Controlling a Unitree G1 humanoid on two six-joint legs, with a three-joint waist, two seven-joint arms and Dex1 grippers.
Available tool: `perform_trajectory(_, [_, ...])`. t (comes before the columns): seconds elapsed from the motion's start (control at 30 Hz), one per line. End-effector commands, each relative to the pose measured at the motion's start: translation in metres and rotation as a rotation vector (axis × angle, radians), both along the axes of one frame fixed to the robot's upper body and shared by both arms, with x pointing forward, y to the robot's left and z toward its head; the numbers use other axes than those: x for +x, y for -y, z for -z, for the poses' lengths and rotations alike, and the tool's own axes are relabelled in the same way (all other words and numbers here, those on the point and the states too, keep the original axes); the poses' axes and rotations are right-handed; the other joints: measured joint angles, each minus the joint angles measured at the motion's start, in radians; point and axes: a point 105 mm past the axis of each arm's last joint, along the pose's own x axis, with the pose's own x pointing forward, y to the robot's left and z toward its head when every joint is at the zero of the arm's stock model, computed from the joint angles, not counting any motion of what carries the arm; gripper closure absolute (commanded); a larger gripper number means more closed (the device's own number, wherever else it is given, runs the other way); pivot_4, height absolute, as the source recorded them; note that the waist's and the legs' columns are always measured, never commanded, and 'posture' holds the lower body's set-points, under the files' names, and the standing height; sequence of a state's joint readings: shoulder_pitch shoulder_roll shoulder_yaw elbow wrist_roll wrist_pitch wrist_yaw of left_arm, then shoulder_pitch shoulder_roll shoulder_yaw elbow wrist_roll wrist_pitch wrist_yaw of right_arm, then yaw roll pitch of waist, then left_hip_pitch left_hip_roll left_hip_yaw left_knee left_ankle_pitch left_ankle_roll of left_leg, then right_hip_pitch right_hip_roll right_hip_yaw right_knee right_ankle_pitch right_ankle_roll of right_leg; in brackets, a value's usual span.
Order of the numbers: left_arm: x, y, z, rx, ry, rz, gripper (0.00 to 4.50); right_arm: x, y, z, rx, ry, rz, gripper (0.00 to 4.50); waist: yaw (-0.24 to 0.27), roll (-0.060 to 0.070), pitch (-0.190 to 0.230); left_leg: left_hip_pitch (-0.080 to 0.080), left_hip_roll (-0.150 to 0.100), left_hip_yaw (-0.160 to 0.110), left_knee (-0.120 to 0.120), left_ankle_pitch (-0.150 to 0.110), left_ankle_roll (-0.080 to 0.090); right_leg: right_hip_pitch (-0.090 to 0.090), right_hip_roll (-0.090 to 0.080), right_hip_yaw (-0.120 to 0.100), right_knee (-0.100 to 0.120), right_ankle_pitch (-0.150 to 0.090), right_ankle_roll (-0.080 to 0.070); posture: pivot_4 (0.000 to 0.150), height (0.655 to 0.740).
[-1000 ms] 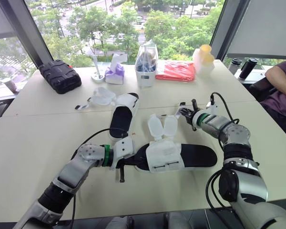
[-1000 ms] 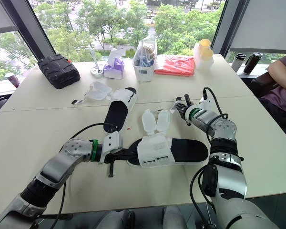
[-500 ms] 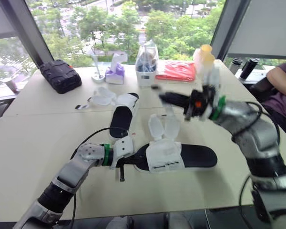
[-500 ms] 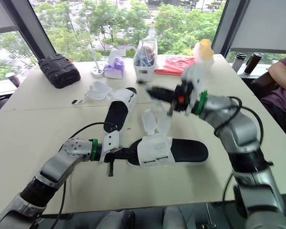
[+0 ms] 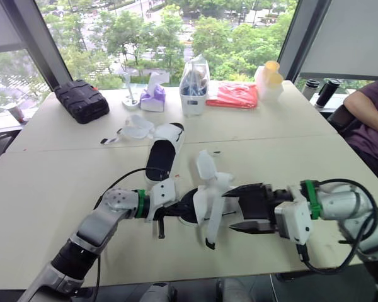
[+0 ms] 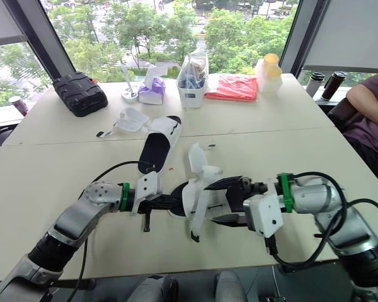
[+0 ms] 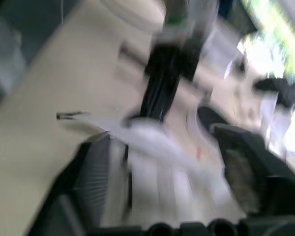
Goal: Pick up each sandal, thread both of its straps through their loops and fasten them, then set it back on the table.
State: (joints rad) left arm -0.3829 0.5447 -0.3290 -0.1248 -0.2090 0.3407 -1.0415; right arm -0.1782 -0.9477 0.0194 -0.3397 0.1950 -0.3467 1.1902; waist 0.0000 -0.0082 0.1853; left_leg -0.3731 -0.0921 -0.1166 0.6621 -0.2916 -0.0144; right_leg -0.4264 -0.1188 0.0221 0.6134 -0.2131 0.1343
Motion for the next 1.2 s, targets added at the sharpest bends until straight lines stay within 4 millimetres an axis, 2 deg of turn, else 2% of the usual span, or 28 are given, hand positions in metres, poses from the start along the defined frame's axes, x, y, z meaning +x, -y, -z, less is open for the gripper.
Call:
perform_trajectory(0.03, [0.008, 0.001, -0.014, -0.036, 0.041, -0.01, 4.5, 0.007, 0.029, 0.001, 0.005, -0.053, 0.216, 1.13, 0.01, 0.0, 0.0, 0.0, 0.0, 0.0, 0.0, 0.0, 0.0, 0.0, 0.0, 0.0, 0.0, 0.0, 0.0, 0.15, 0.74])
perform_trajectory(0.1, [0.011, 0.002, -0.016, -0.047, 0.05, -0.014, 4.5, 0.007, 0.041, 0.001, 0.14, -0.208, 0.386, 1.13, 0.014, 0.0, 0.0, 0.0, 0.0, 0.0, 0.0, 0.0, 0.0, 0.0, 0.0, 0.0, 0.0, 0.0, 0.0, 0.15, 0.74])
perform_trajectory(0.13, [0.013, 0.004, -0.017, -0.059, 0.055, -0.018, 4.5, 0.004, 0.043, -0.003, 0.313, -0.383, 0.5, 1.13, 0.015, 0.0, 0.0, 0.0, 0.0, 0.0, 0.0, 0.0, 0.0, 0.0, 0.0, 0.0, 0.0, 0.0, 0.0, 0.15, 0.74])
perform_trajectory(0.2, [0.016, 0.006, -0.02, -0.072, 0.065, -0.022, 4.5, -0.011, 0.037, -0.002, 0.484, -0.675, 0.603, 1.13, 0.017, 0.0, 0.0, -0.001, 0.0, -0.002, 0.0, 0.0, 0.0, 0.0, 0.0, 0.0, 0.0, 0.0, -0.001, 0.15, 0.74])
perform_trajectory(0.23, [0.017, 0.007, -0.02, -0.076, 0.068, -0.022, 4.5, -0.027, 0.029, 0.003, 0.484, -0.841, 0.595, 1.13, 0.016, 0.0, 0.0, -0.001, 0.0, -0.002, 0.0, 0.0, 0.0, -0.001, 0.0, 0.0, 0.0, 0.0, -0.001, 0.15, 0.74])
perform_trajectory(0.3, [0.018, 0.01, -0.021, -0.081, 0.074, -0.016, 4.5, -0.049, 0.01, 0.01, 0.489, -1.016, 0.572, 1.13, 0.013, -0.001, 0.0, -0.001, 0.0, -0.002, 0.0, 0.0, 0.0, -0.001, -0.001, 0.001, -0.001, 0.0, -0.002, 0.15, 0.74])
perform_trajectory(0.43, [0.019, 0.014, -0.021, -0.085, 0.075, -0.005, 4.5, -0.066, -0.014, 0.026, 0.538, -1.185, 0.593, 1.13, 0.013, -0.004, 0.0, -0.001, 0.002, 0.0, 0.0, -0.001, 0.001, 0.0, 0.0, 0.0, -0.001, 0.0, -0.001, 0.15, 0.74])
perform_trajectory(0.5, [0.019, 0.015, -0.021, -0.087, 0.074, -0.002, 4.5, -0.067, -0.021, 0.033, 0.573, -1.234, 0.609, 1.13, 0.015, -0.004, 0.001, -0.001, 0.002, 0.0, 0.001, 0.0, 0.001, 0.0, 0.0, 0.0, -0.001, 0.0, -0.001, 0.15, 0.74])
perform_trajectory(0.7, [0.014, 0.015, -0.015, -0.058, 0.044, 0.025, 4.5, -0.049, -0.029, 0.058, 0.618, -1.254, 0.695, 1.13, 0.015, -0.005, 0.0, -0.001, 0.001, 0.0, 0.002, 0.0, 0.001, 0.0, 0.0, 0.0, -0.001, 0.001, -0.001, 0.15, 0.74])
perform_trajectory(0.87, [0.015, 0.015, -0.013, -0.049, 0.045, 0.02, 4.5, -0.038, -0.035, 0.069, 0.635, -1.272, 0.713, 1.13, 0.013, -0.005, 0.001, -0.001, 0.001, 0.0, 0.002, 0.0, 0.001, 0.0, 0.0, 0.0, -0.001, 0.001, -0.001, 0.15, 0.74])
perform_trajectory(1.13, [0.014, 0.014, -0.012, -0.05, 0.045, 0.011, 4.5, -0.034, -0.042, 0.076, 0.656, -1.338, 0.687, 1.13, 0.013, -0.005, 0.001, -0.001, 0.001, 0.0, 0.002, 0.0, 0.001, 0.0, 0.0, 0.0, -0.001, 0.001, -0.001, 0.15, 0.74])
perform_trajectory(1.2, [0.015, 0.015, -0.013, -0.052, 0.046, 0.007, 4.5, -0.029, -0.048, 0.075, 0.716, -1.374, 0.669, 1.66, 0.011, -0.005, 0.001, -0.001, 0.001, 0.0, 0.002, 0.0, 0.001, 0.0, 0.0, -0.001, -0.001, 0.001, -0.001, 0.15, 0.74])
